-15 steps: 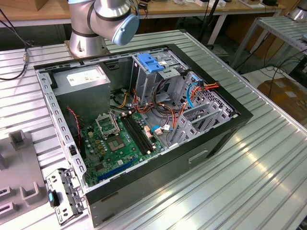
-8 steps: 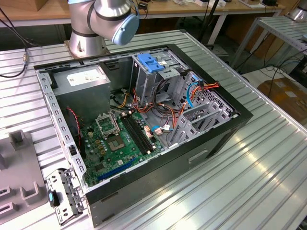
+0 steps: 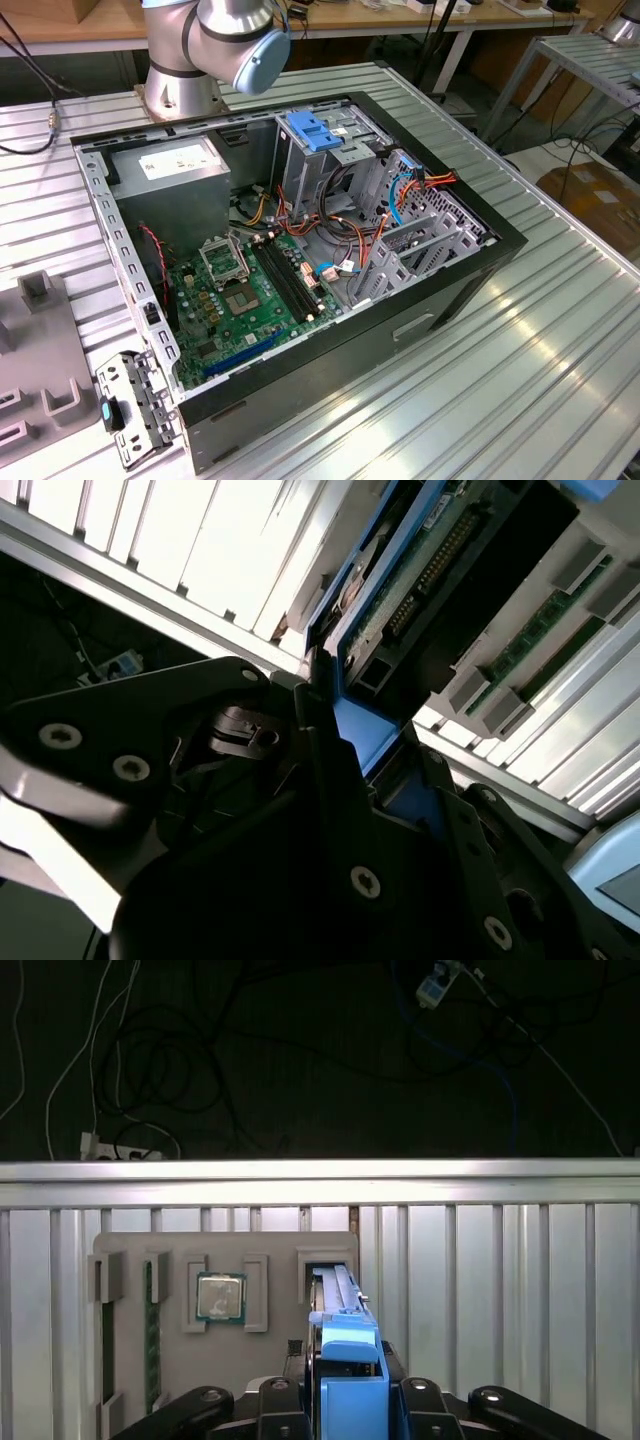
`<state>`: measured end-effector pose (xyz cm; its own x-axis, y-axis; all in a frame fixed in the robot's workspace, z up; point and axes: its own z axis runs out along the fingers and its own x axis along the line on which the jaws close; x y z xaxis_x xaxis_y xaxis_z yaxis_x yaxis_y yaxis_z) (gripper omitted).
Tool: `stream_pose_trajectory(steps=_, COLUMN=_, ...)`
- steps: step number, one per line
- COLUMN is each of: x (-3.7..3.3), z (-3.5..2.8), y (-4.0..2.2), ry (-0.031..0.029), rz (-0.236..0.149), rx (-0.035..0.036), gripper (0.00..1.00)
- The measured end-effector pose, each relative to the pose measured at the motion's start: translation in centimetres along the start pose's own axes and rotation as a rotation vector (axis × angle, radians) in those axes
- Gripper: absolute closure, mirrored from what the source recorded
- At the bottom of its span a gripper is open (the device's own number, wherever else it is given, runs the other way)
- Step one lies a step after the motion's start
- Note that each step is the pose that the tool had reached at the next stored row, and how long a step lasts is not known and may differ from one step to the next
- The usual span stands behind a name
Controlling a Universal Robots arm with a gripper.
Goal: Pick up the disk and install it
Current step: 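Pick up the disk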
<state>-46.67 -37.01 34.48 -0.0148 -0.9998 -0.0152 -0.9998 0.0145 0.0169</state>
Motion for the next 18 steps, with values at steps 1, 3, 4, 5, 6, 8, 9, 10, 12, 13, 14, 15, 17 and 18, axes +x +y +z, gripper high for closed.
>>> stream_pose_trajectory(steps=1, x=0.00, z=-0.20, y=0.00, ry=0.0000, rz=0.000, rx=0.0001, gripper=0.63)
stream_pose_trajectory(steps=3, x=-0.01, z=-0.41, y=0.01, ry=0.0000, rz=0.000, rx=0.0001, gripper=0.63)
stream_pose_trajectory(steps=4, x=-0.01, z=-0.41, y=0.01, ry=0.0000, rz=0.000, rx=0.0003, gripper=0.63)
stream_pose_trajectory(steps=5, x=-0.01, z=-0.41, y=0.01, ry=-0.0001, rz=0.000, rx=0.0004, gripper=0.63)
stream_pose_trajectory(steps=6, x=-0.01, z=-0.42, y=0.00, ry=-0.0001, rz=0.000, rx=0.0003, gripper=0.63)
stream_pose_trajectory(steps=8, x=-0.01, z=-0.49, y=0.01, ry=0.0001, rz=0.000, rx=0.0000, gripper=0.63)
stream_pose_trajectory(steps=9, x=-0.01, z=-0.50, y=0.01, ry=0.0001, rz=0.000, rx=0.0001, gripper=0.63)
stream_pose_trajectory(steps=10, x=-0.01, z=-0.51, y=0.01, ry=0.0001, rz=0.000, rx=0.0000, gripper=0.63)
stream_pose_trajectory(steps=12, x=-0.01, z=-0.59, y=0.01, ry=0.0002, rz=0.000, rx=-0.0002, gripper=0.63)
stream_pose_trajectory(steps=13, x=-0.01, z=-0.65, y=0.01, ry=0.0002, rz=0.000, rx=-0.0002, gripper=0.63)
stream_pose_trajectory(steps=14, x=-0.01, z=-0.73, y=0.01, ry=0.0001, rz=0.000, rx=-0.0001, gripper=0.63)
stream_pose_trajectory(steps=15, x=-0.01, z=-0.81, y=0.02, ry=0.0001, rz=0.000, rx=0.0000, gripper=0.63)
stream_pose_trajectory(steps=17, x=-0.02, z=-0.95, y=0.02, ry=0.0001, rz=0.000, rx=-0.0001, gripper=0.63)
stream_pose_trajectory(steps=18, x=-0.02, z=-1.04, y=0.02, ry=0.0000, rz=0.000, rx=0.0000, gripper=0.63)
